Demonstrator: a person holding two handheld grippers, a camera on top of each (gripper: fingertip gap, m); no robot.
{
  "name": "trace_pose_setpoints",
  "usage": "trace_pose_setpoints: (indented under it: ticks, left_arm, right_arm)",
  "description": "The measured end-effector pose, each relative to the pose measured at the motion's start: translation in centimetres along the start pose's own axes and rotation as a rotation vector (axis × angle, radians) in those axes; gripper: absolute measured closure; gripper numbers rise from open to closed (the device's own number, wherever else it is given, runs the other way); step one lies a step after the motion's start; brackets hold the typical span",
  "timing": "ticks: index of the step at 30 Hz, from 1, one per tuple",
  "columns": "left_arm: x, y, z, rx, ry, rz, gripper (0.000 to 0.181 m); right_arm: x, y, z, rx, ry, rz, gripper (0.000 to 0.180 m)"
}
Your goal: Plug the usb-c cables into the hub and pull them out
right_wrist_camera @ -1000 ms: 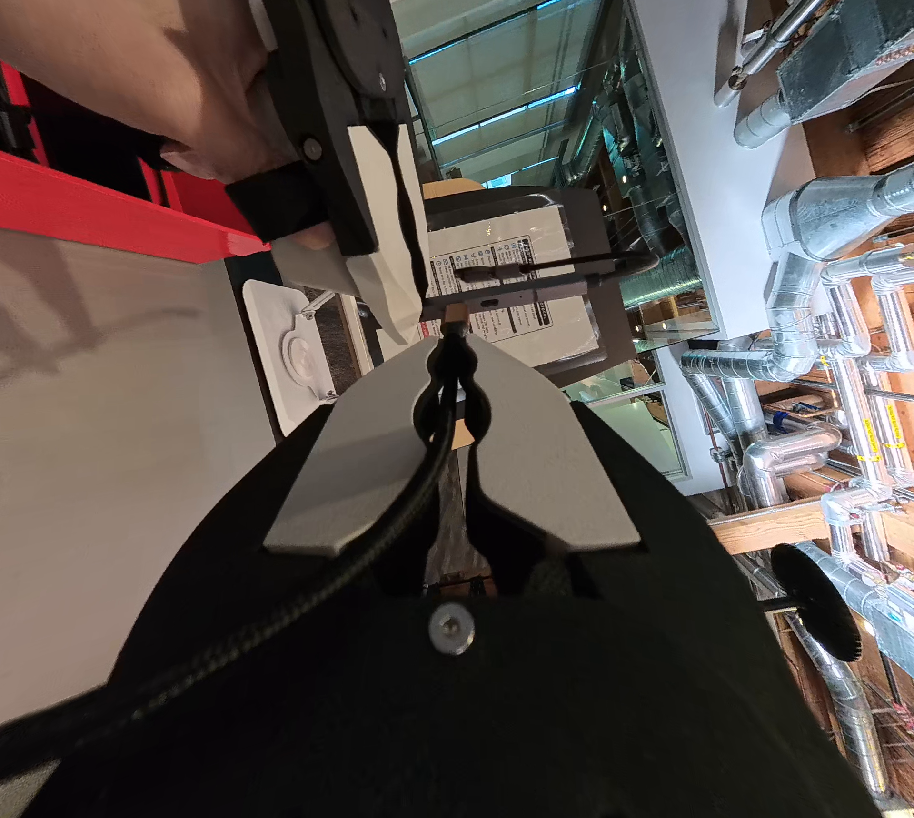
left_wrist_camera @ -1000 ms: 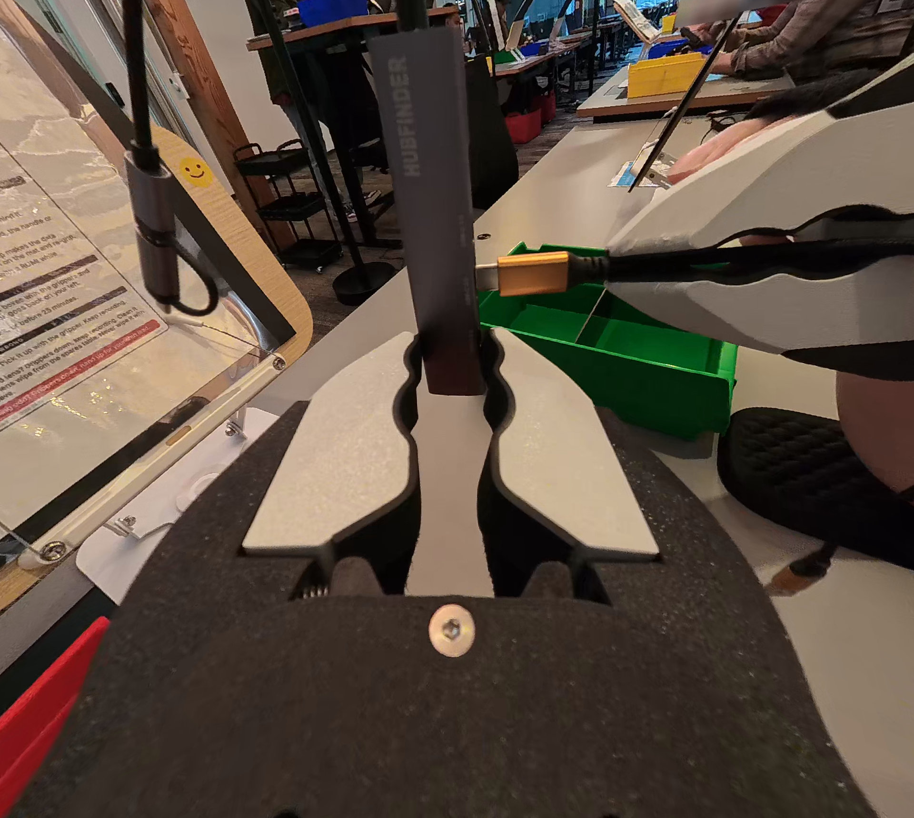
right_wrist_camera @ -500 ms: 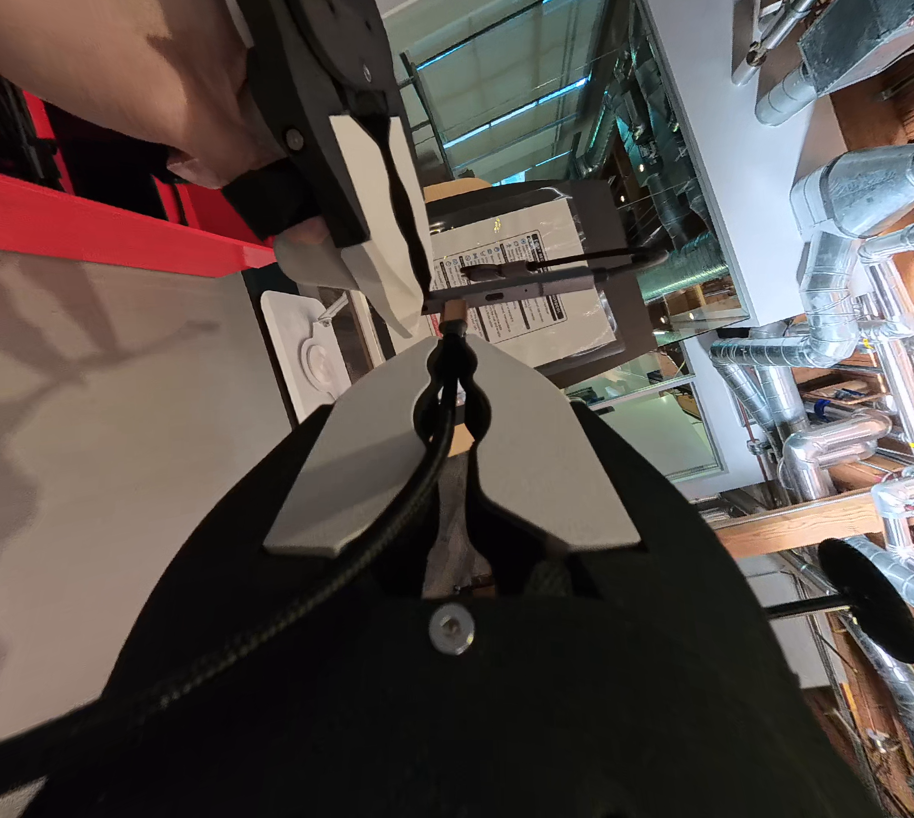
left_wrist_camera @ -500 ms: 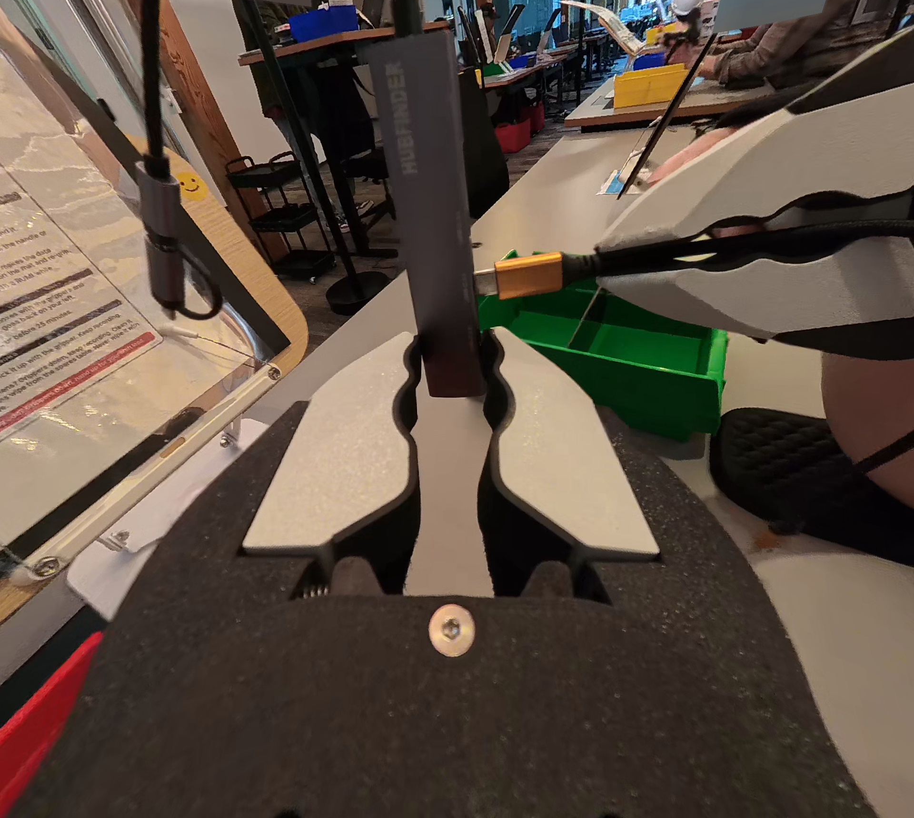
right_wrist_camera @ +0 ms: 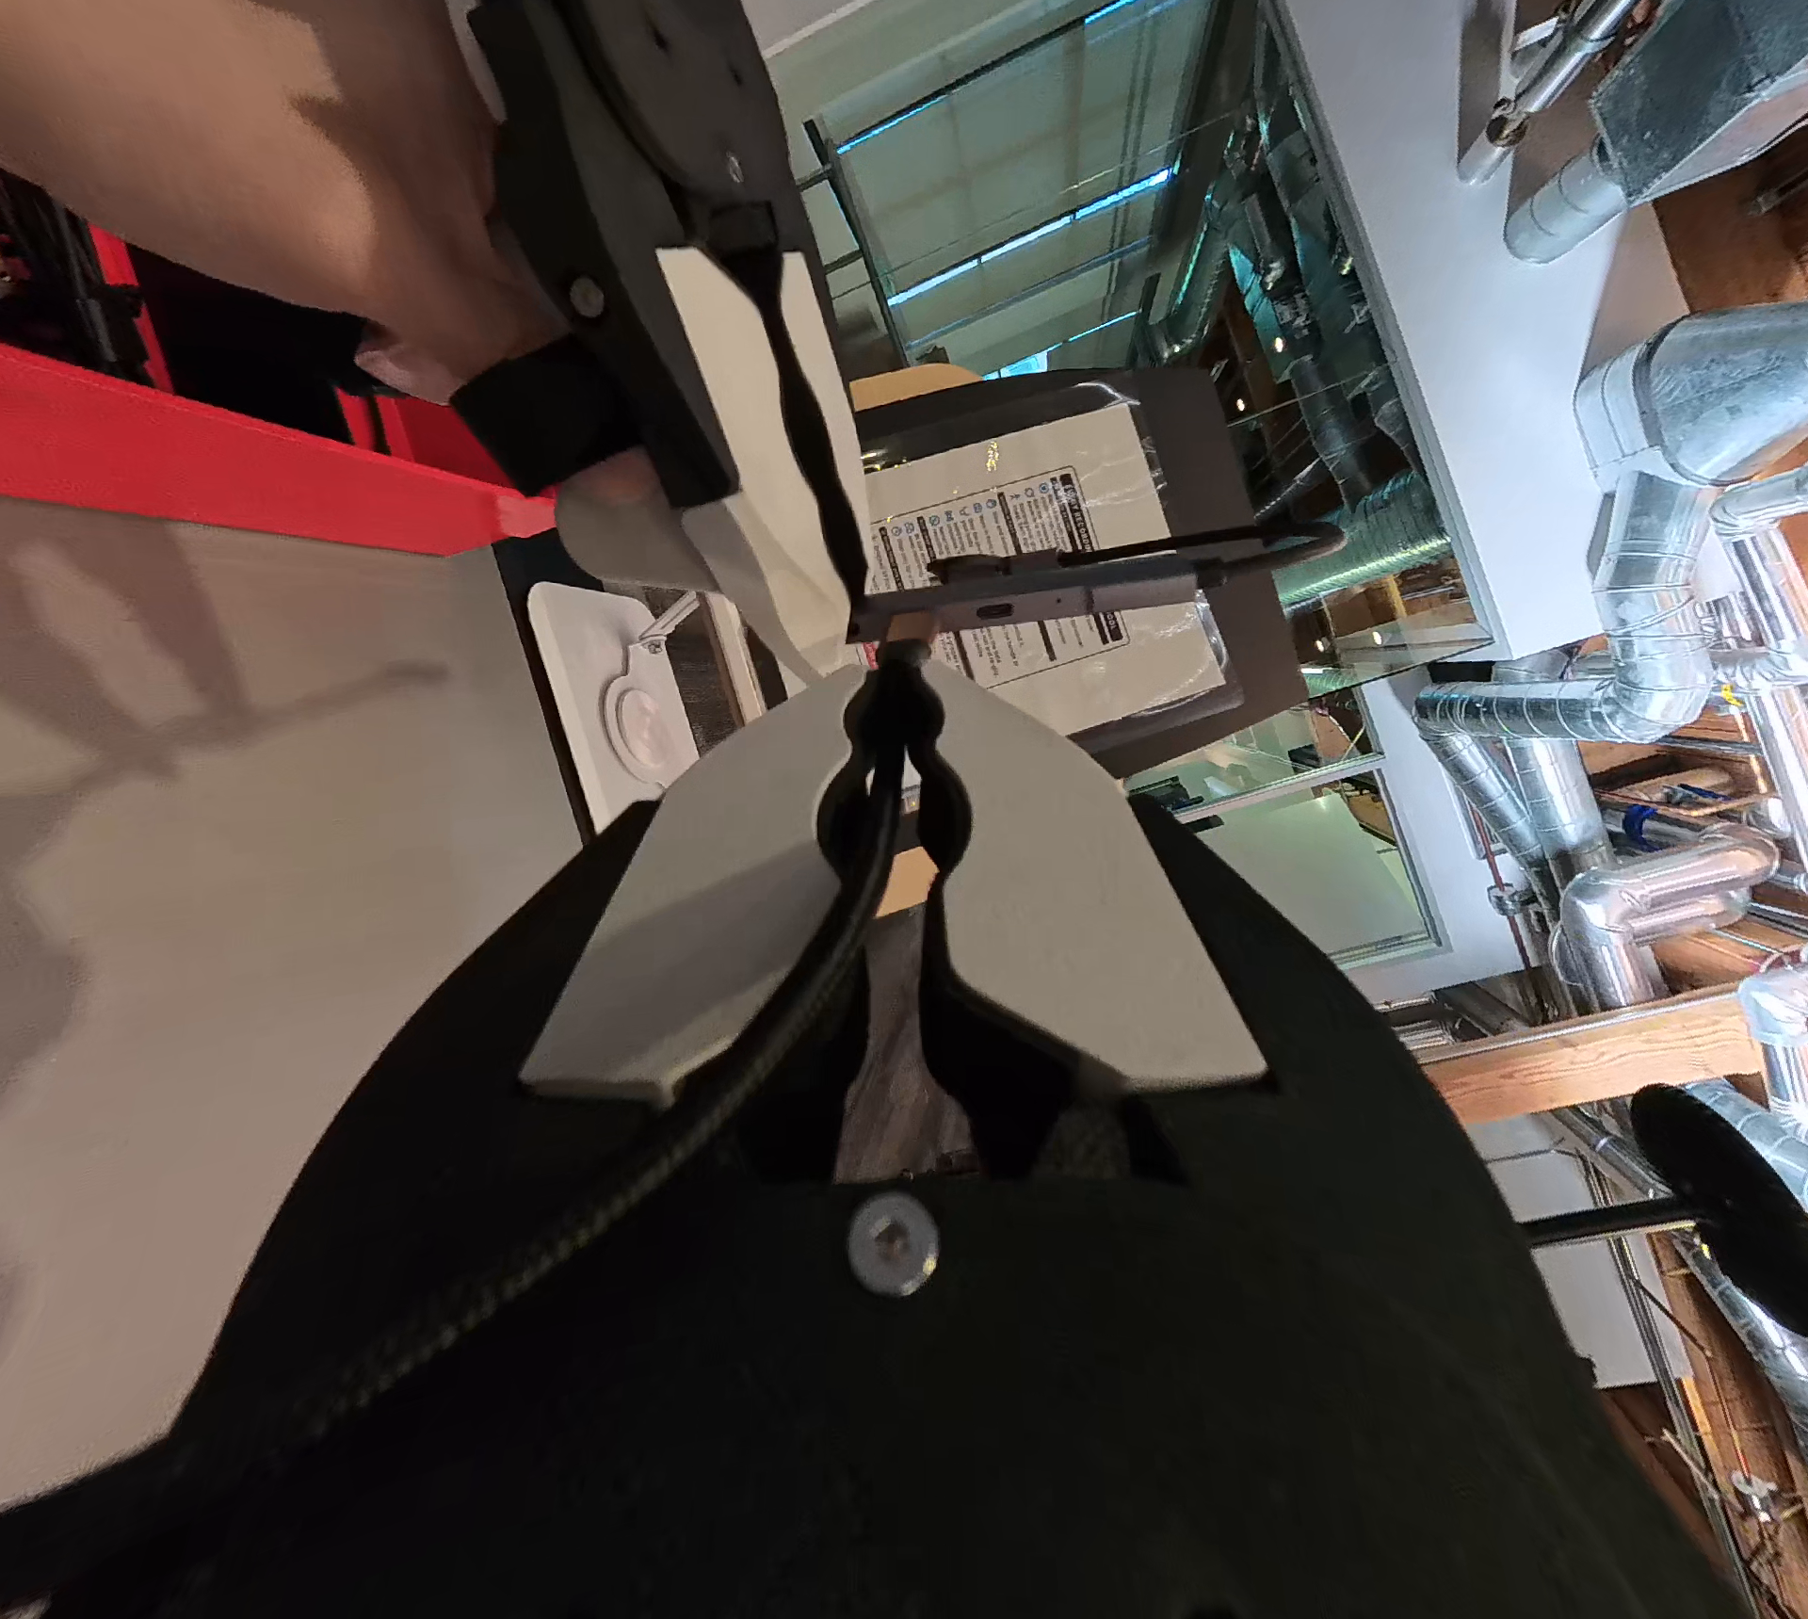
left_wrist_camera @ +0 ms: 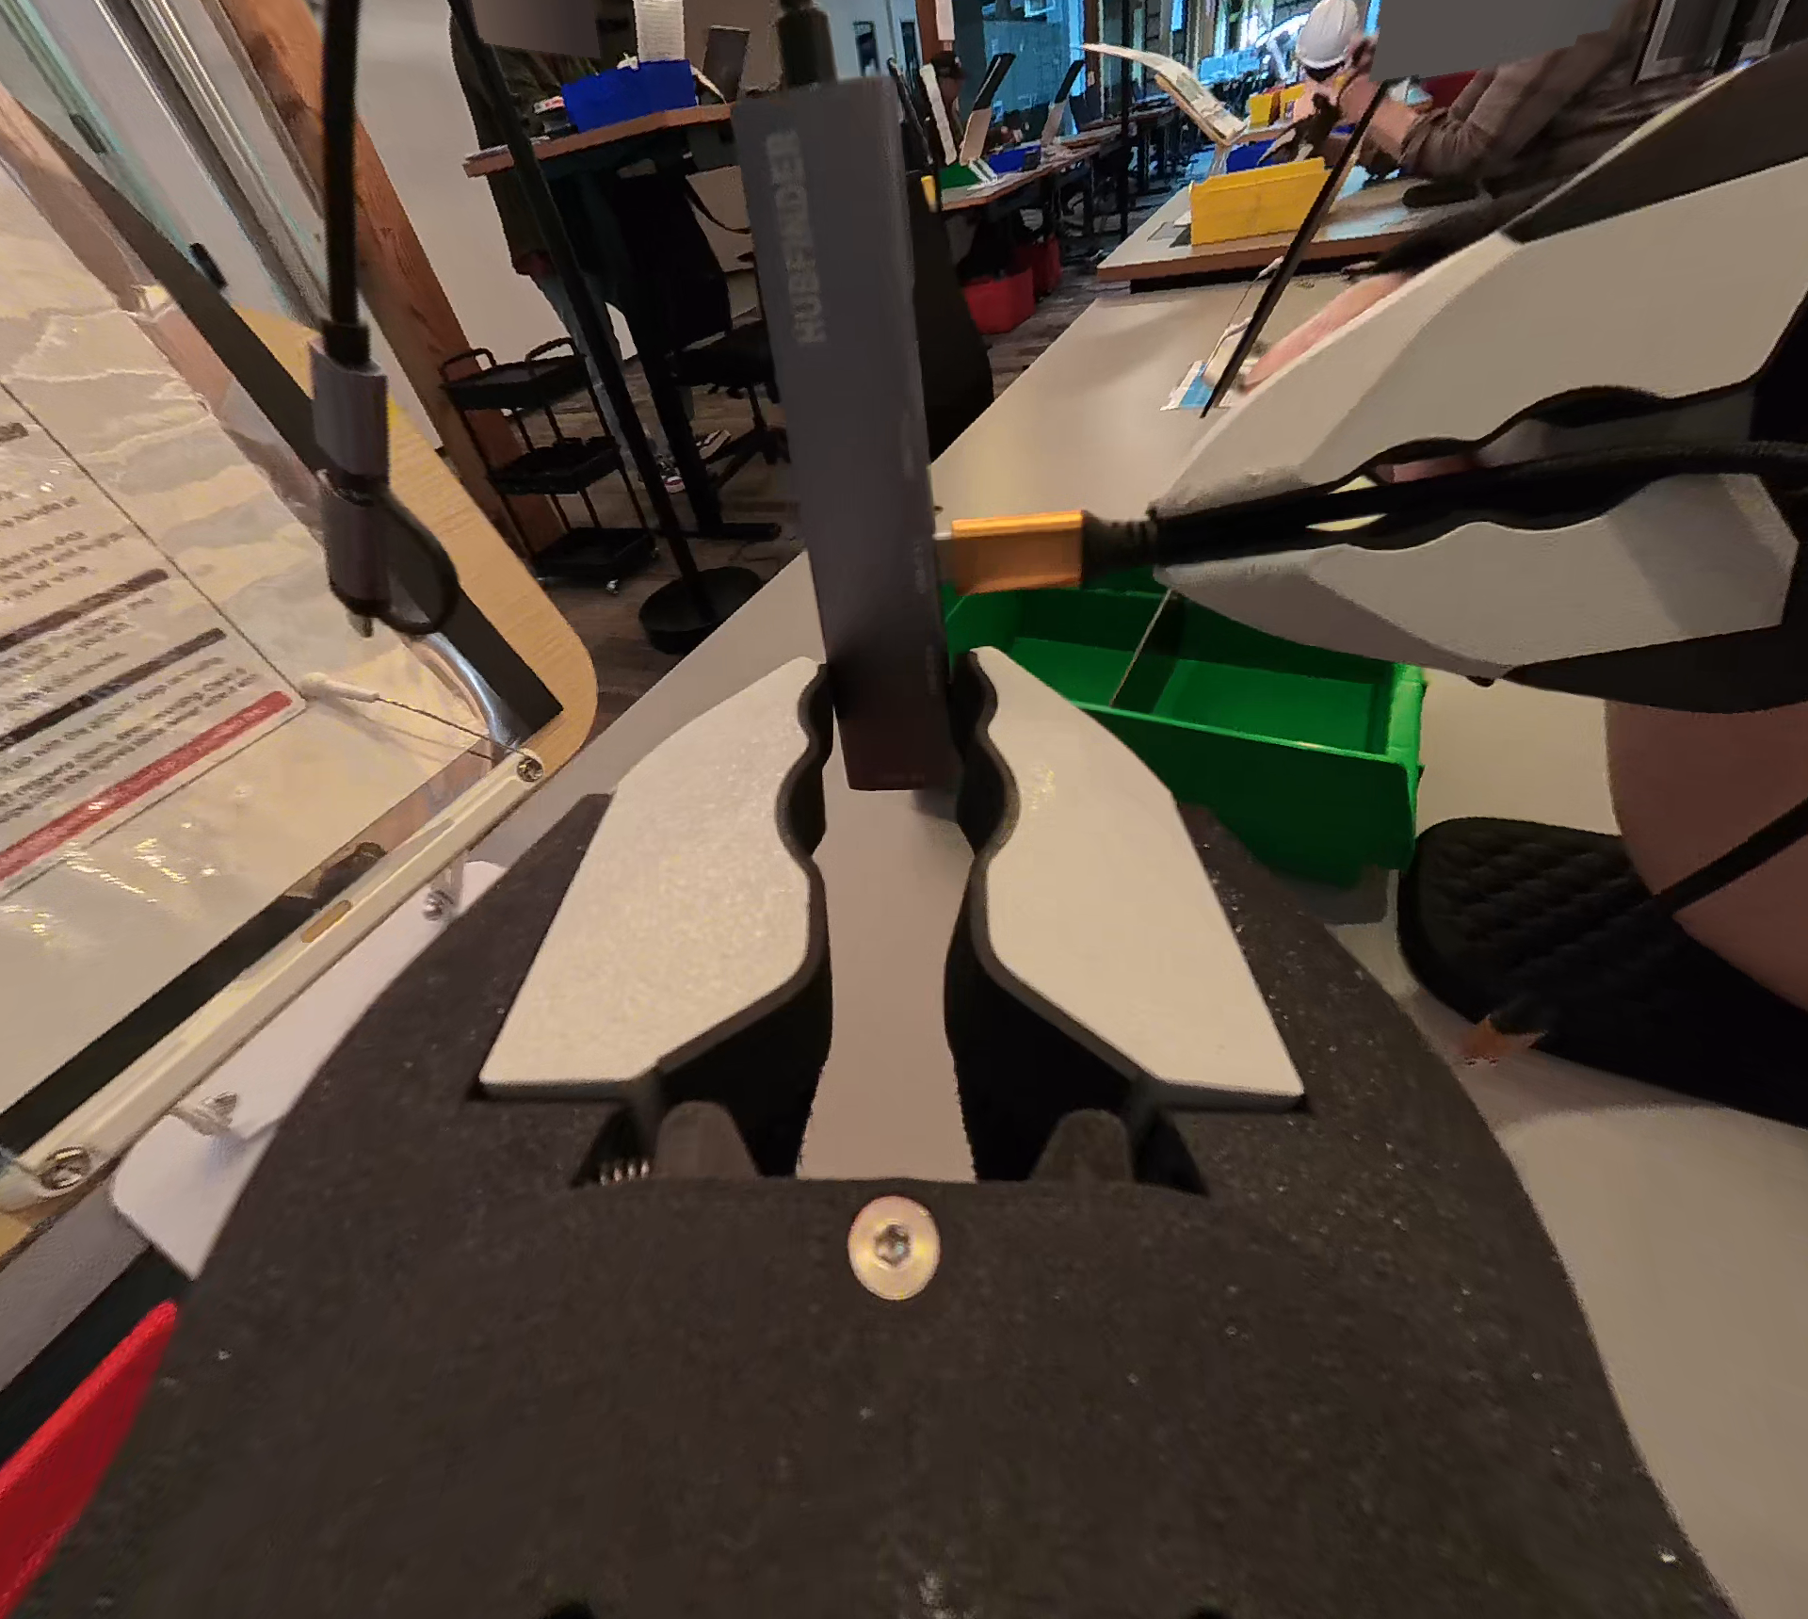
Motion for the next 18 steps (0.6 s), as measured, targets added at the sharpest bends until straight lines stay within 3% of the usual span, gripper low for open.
trace_pose_setpoints:
  ticks: [1, 6, 18]
  left_arm:
    - [-0.1, 0.0, 0.0, 0.016, -0.014, 0.005, 0.158]
    - [-0.3, -0.2, 0.5, 0.050, -0.035, 0.017, 0.158]
    - [-0.5, -0.9, 1.1, -0.018, 0.131, 0.010, 0.158]
  right_arm:
    - [0.0, -0.1, 0.1, 0.000, 0.005, 0.004, 0.175]
    - [0.2, -0.5, 0.5, -0.017, 0.038, 0.024, 0.175]
    - [0.1, -1.1, 0.8, -0.058, 0.060, 0.074, 0.175]
Point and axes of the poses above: each gripper's, where its closed fingertips meet, y out along the fingers, x out of its underside, z = x × y across the jaws, the point moved 4 cm from there along -y, back along the fingers, and after that the axes turned 13 degrees about -z, right-handed, at the moved point
